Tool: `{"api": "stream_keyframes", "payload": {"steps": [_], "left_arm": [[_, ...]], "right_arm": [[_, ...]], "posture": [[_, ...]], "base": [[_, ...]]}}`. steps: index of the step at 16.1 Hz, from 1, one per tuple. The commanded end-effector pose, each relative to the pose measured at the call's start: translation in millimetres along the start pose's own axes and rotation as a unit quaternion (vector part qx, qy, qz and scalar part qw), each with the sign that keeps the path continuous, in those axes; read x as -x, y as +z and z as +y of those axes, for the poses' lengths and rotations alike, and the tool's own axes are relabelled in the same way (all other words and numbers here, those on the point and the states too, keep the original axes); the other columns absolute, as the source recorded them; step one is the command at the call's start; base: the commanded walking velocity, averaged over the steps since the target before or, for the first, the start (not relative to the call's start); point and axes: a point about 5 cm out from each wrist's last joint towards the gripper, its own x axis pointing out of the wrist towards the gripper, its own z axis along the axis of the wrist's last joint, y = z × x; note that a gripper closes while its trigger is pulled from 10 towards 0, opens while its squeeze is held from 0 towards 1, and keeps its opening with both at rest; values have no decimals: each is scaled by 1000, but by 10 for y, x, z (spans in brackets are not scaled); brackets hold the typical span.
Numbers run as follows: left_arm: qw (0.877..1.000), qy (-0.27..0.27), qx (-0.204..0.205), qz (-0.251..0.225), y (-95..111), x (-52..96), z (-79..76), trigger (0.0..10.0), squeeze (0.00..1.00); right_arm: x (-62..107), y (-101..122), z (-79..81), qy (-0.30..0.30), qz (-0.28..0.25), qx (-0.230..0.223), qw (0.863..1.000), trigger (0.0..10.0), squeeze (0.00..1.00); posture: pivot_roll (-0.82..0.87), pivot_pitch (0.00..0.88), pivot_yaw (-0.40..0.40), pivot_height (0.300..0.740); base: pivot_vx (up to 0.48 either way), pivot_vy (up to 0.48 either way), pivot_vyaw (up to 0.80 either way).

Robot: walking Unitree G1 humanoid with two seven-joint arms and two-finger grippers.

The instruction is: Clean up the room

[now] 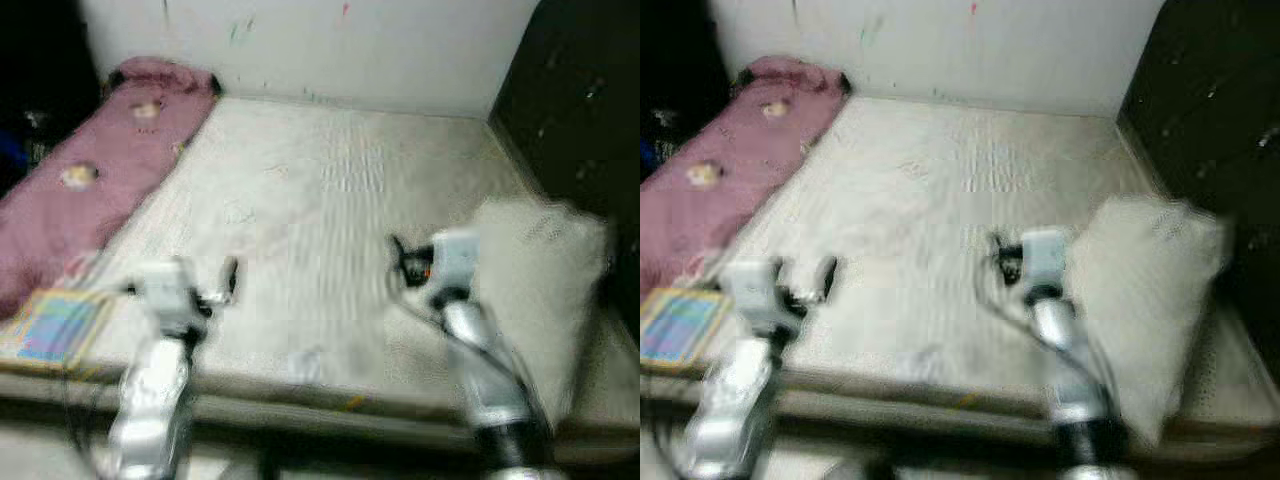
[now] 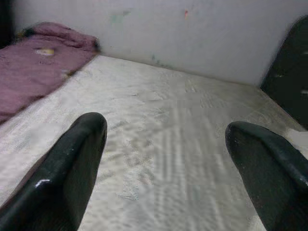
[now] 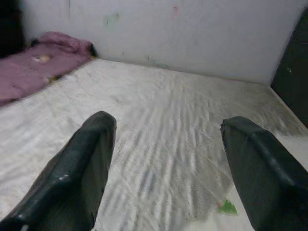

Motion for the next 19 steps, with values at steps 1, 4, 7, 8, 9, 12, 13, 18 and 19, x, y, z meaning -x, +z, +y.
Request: {"api": "stream_keyframes", "payload": {"steps": [1, 4, 7, 8, 9, 12, 13, 18, 19], "left_arm": [[1000, 6, -9, -5, 48, -14, 64, 10000, 0], [1000, 6, -8, -5, 50, -19, 63, 10000, 0], [1000, 2, -4, -10, 59, -24, 53, 10000, 0], [1000, -4, 3, -12, 65, -25, 48, 10000, 0], [1000, -9, 7, -15, 72, -23, 41, 10000, 0], [1000, -19, 12, -20, 104, -21, 2, 10000, 0], [1000, -20, 13, -20, 103, -21, -2, 10000, 0], [999, 23, -24, -12, 102, -29, 69, 10000, 0], [999, 28, -18, -5, 82, -33, 86, 10000, 0]], "right_arm": [[-14, -7, 25, -1, 4, -9, 1000, 10000, 0], [-13, -9, 21, -1, 4, -7, 1000, 10000, 0], [-13, -21, 9, -1, 6, -5, 1000, 10000, 0], [-16, -22, 10, -1, 7, -5, 1000, 10000, 0], [-17, -23, 11, 0, 7, -6, 1000, 10000, 0], [-29, -28, 11, -2, 9, -10, 1000, 10000, 0], [-29, -28, 10, -2, 9, -10, 1000, 10000, 0], [-30, -20, 9, -2, 6, -8, 1000, 10000, 0], [-29, -20, 10, -2, 6, -8, 1000, 10000, 0]], "posture": [[112, 0, -15, 740], [109, 0, -15, 740], [108, 0, -18, 740], [108, 0, -19, 740], [108, 0, -19, 740], [109, 0, -17, 740], [109, 0, -16, 740], [107, 0, -16, 740], [107, 0, -14, 740]], "base": [[0, 480, 0], [0, 320, 0], [0, 0, 0], [0, 0, 0], [0, 0, 0], [0, 0, -800], [0, 0, -800], [0, 0, 0], [0, 0, 0]]}}
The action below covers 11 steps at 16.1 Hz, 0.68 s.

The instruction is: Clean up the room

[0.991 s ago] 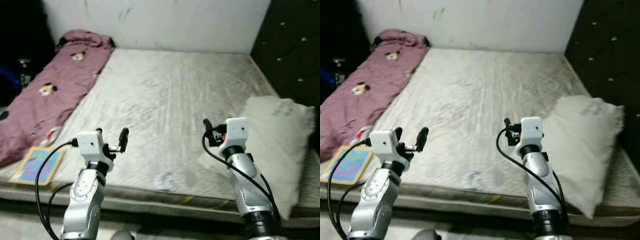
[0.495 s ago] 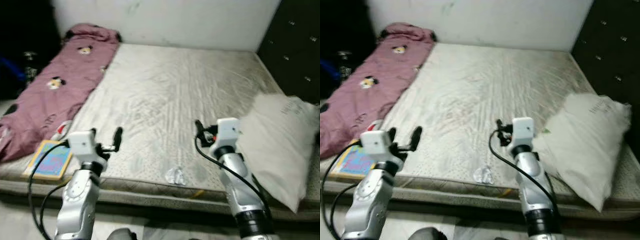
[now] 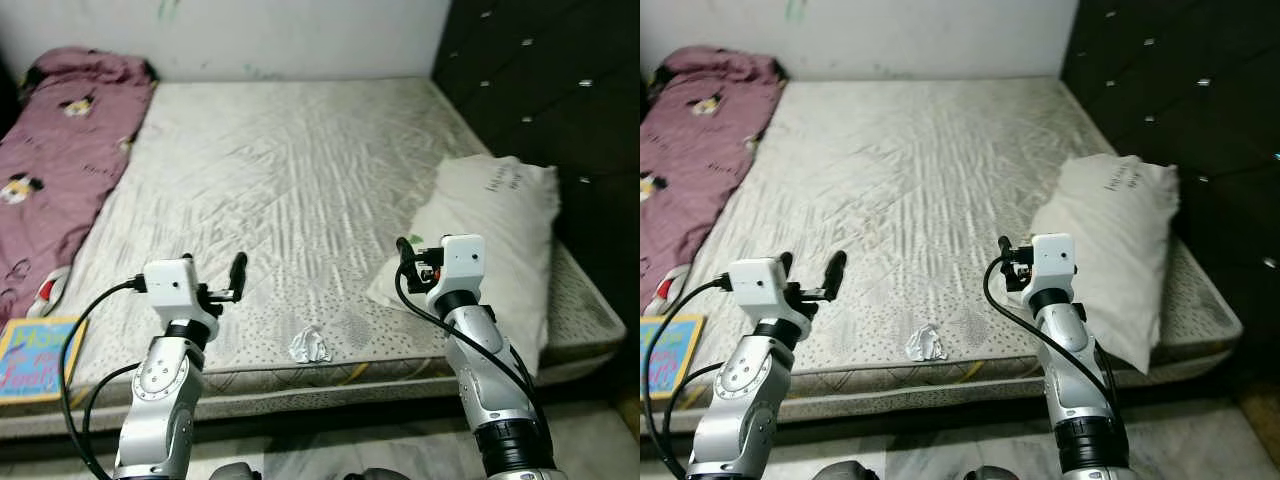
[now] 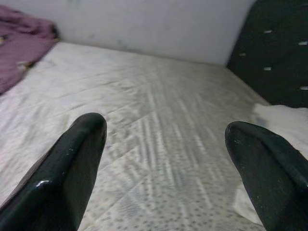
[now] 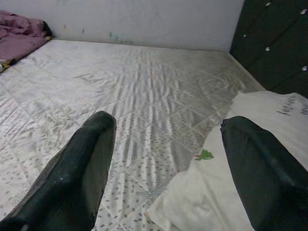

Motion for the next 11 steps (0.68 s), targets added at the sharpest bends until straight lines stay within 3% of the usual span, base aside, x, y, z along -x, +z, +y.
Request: {"api": "stream_keyframes", "payload": {"steps": [1, 3, 6, 8, 11], "left_arm": [[1000, 8, -11, 6, 5, -12, 30, 10000, 0], [1000, -9, 3, -2, 12, -17, -6, 10000, 0], [999, 20, -44, -8, 47, 10, 86, 10000, 0], [993, 75, -88, -13, 87, 71, 229, 10000, 0], [991, 92, -99, -5, 56, 149, 287, 10000, 0]], "right_arm": [[-18, 16, 19, 3, -1, -2, 1000, 10000, 0], [-17, 19, 35, 10, -3, -4, 1000, 10000, 0], [-9, 44, 37, 9, -9, -11, 1000, 10000, 0], [13, 74, 42, 12, -14, -14, 1000, 10000, 0], [35, 76, 24, 14, -14, -14, 1000, 10000, 0]], "posture": [[107, 0, -14, 740], [107, 0, -16, 740], [113, 0, -20, 740], [119, 0, -26, 740], [125, 0, -36, 740]], "base": [[0, 0, 0], [0, 0, 0], [0, 0, 0], [0, 0, 0], [0, 0, 0]]}}
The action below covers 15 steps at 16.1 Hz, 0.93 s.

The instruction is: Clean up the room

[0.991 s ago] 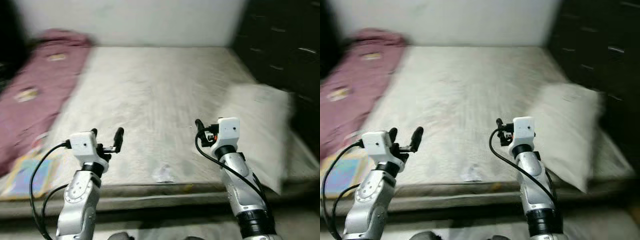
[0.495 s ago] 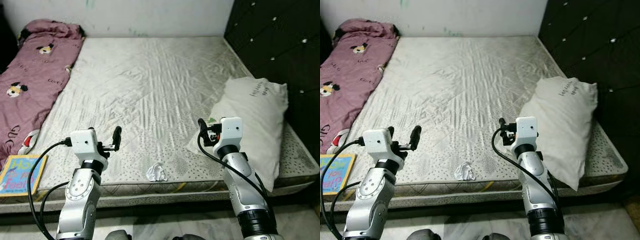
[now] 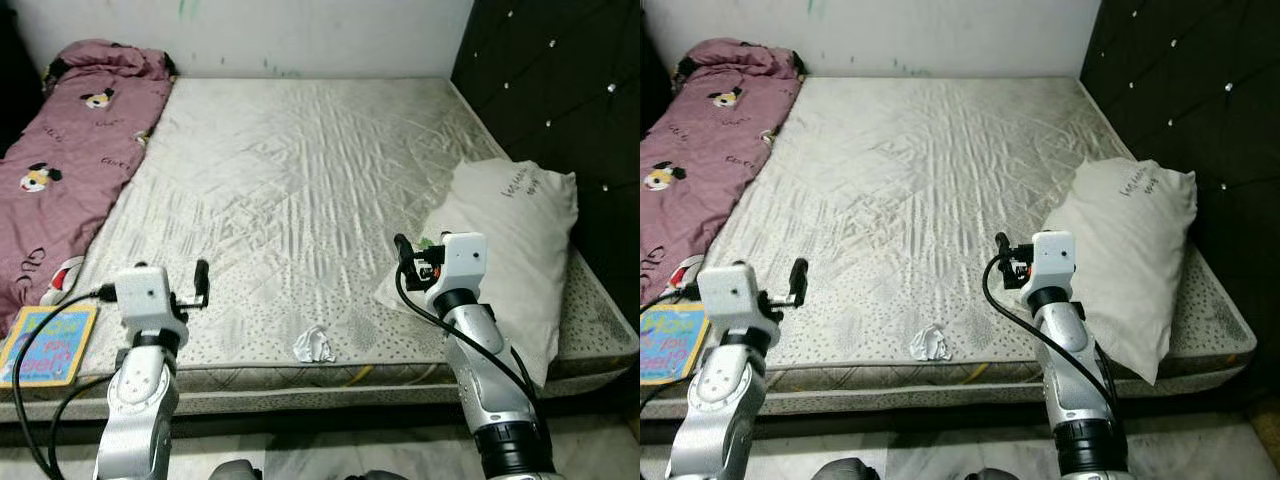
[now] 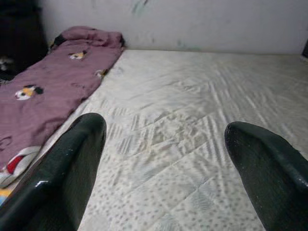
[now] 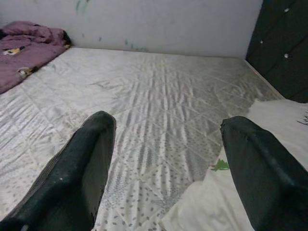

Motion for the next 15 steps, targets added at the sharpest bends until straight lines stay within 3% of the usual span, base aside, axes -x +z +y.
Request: {"api": "stream_keyframes", "payload": {"steps": [1, 6, 12, 15], "left_arm": [[1000, 3, -15, -13, 44, 23, 10, 10000, 0], [1000, 22, -2, 8, 4, 28, 75, 10000, 0], [1000, 6, -3, -1, 42, -63, -3, 10000, 0], [1000, 8, -1, 0, 39, -59, -5, 10000, 0]], "right_arm": [[15, 29, 0, 7, -2, -1, 1000, 10000, 0], [62, -14, 69, 22, 8, -5, 1000, 10000, 0], [29, 0, 72, 27, 7, -9, 1000, 10000, 0], [21, 2, 79, 30, 8, -10, 999, 10000, 0]], "posture": [[126, 0, -32, 740], [118, 0, -32, 740], [116, 0, -25, 740], [119, 0, -28, 717]], "base": [[0, 0, 0], [0, 0, 0], [0, 0, 0], [0, 0, 0]]}}
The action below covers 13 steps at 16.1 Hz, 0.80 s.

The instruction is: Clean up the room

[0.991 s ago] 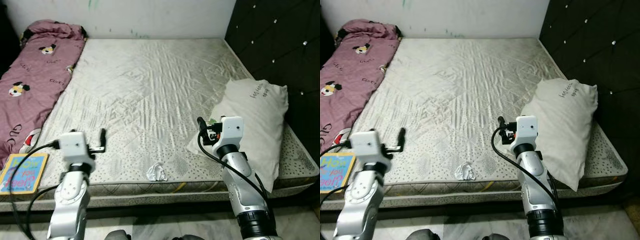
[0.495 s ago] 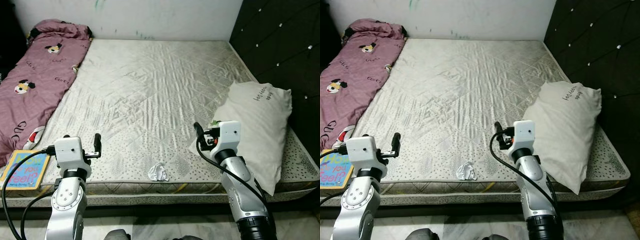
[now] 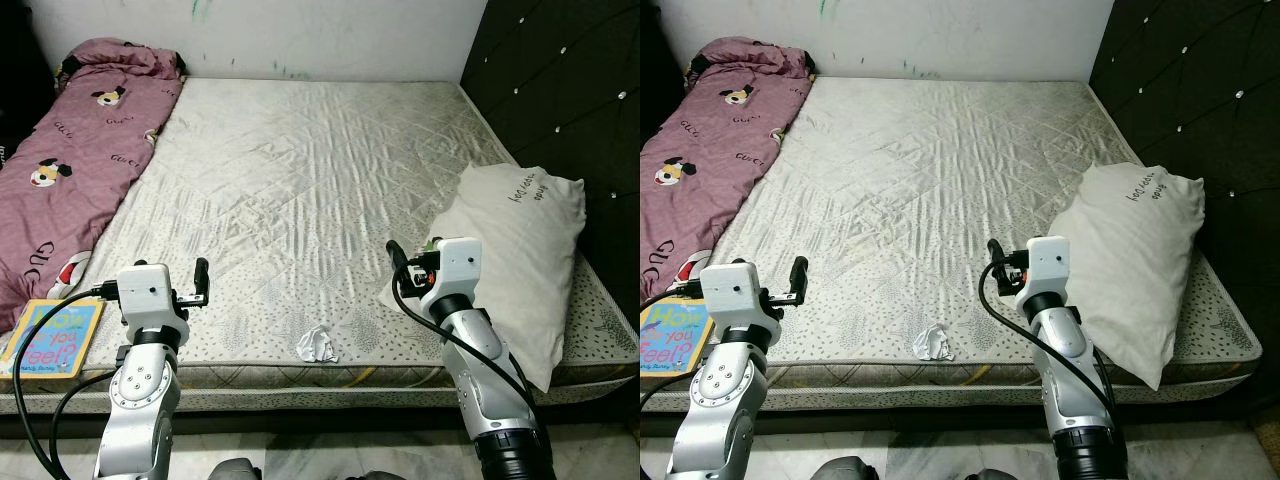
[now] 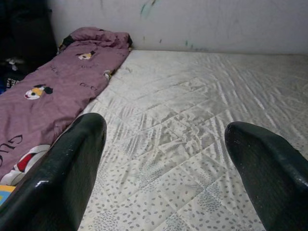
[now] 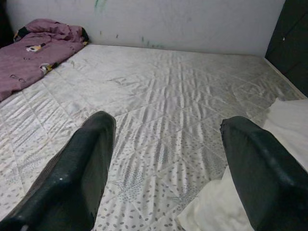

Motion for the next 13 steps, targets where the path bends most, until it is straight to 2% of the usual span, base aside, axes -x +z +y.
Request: {"api": "stream_keyframes", "payload": {"steps": [1, 7, 9, 13], "left_arm": [[1000, 3, 1, 1, 2, -15, 5, 10000, 0], [1000, 4, 6, 6, -8, -12, 6, 10000, 0], [1000, -3, 8, 14, -28, -21, -10, 10000, 0], [1000, -3, 9, 18, -37, -20, -7, 10000, 0]], "right_arm": [[-27, 21, 13, 5, 0, -2, 1000, 10000, 0], [-18, 11, 11, 1, 2, -7, 1000, 10000, 0], [-17, 6, 11, 1, 3, -9, 1000, 10000, 0], [-14, -10, 14, -1, 8, -13, 1000, 10000, 0]], "posture": [[119, 0, -28, 708], [112, 0, -22, 643], [110, 0, -20, 608], [111, 0, -18, 608]], "base": [[0, 0, 0], [0, 0, 0], [0, 0, 0], [0, 0, 0]]}}
